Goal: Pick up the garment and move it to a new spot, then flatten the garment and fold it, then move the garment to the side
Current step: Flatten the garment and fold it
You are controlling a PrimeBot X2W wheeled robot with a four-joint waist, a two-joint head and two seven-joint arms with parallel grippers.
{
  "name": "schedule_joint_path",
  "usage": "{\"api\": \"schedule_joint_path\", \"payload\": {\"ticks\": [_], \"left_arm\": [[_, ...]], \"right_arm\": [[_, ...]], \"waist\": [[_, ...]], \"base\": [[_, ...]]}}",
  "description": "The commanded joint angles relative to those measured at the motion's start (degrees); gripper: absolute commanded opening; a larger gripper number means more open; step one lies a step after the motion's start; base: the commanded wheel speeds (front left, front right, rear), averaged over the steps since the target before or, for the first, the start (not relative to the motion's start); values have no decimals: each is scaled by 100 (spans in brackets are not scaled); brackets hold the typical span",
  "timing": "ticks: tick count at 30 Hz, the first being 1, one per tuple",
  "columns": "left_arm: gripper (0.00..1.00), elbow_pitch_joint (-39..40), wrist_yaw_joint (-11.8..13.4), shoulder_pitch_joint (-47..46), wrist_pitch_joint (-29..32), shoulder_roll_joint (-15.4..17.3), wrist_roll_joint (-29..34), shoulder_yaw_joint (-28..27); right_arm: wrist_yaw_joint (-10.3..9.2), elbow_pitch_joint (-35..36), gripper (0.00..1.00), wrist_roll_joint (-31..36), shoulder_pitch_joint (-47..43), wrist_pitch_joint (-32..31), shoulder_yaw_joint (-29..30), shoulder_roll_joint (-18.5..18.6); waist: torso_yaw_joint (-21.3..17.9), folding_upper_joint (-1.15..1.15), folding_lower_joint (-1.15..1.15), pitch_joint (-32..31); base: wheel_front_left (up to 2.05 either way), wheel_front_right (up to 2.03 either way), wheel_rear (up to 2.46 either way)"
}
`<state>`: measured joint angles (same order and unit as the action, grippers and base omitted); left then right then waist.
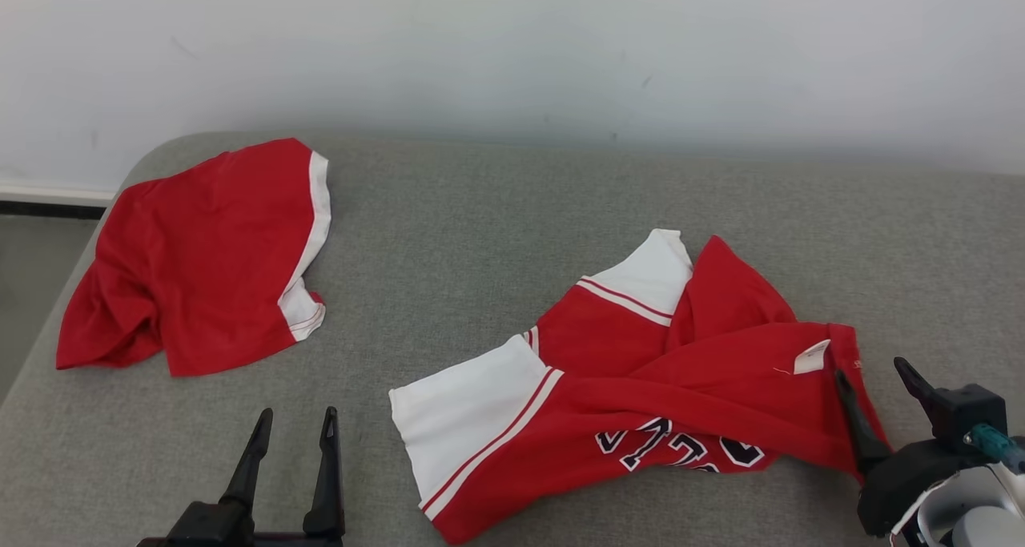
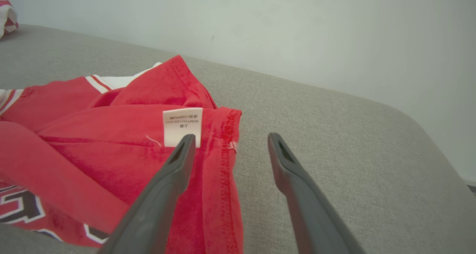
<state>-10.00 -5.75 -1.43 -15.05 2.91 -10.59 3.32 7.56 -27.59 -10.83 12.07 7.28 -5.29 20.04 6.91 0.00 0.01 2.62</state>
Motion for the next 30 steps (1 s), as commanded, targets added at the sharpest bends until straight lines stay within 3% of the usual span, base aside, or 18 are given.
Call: {"api": "schedule_joint_path", "payload": {"ticks": [1,5,6,7,8,9,20,25,30], "left_arm": [[100,-9,17,-63,-19,-3,-33,14],[100,-25,28,-129,-19,-3,-88,70],[100,-25,40,-138,-19,-3,-95,82],[100,-24,47,-154,-19,-4,-114,86],[100,-24,50,-176,-19,-4,-125,99],[100,-25,54,-190,-19,-3,-131,100],[100,-43,102,-20,-19,-3,-133,3],[100,-43,87,56,-19,-3,-124,6],[100,-39,112,129,-19,-3,-156,46]], "right_arm": [[-15,-134,100,46,117,-18,-32,63],[-15,-594,100,75,463,-40,-198,123],[-15,-708,93,69,535,-44,-227,139],[-15,-832,51,88,602,-61,-252,165],[-15,-931,31,100,669,-57,-274,185],[-15,-1008,2,109,752,-1,-288,182],[-15,-1176,0,-92,794,537,-246,58],[-15,-577,0,-474,445,703,-275,49],[-15,453,0,-869,-326,762,-346,112]], "waist": [[105,0,-1,94],[218,0,-1,175],[240,0,-1,196],[260,0,-1,212],[285,0,-1,233],[299,0,-1,244],[113,0,-1,124],[-133,0,-1,-42],[-345,0,-1,-133]], "base": [[0,0,0],[0,0,0],[0,0,0],[0,0,0],[0,0,0],[0,0,0],[0,0,0],[0,0,0],[0,0,0]]}}
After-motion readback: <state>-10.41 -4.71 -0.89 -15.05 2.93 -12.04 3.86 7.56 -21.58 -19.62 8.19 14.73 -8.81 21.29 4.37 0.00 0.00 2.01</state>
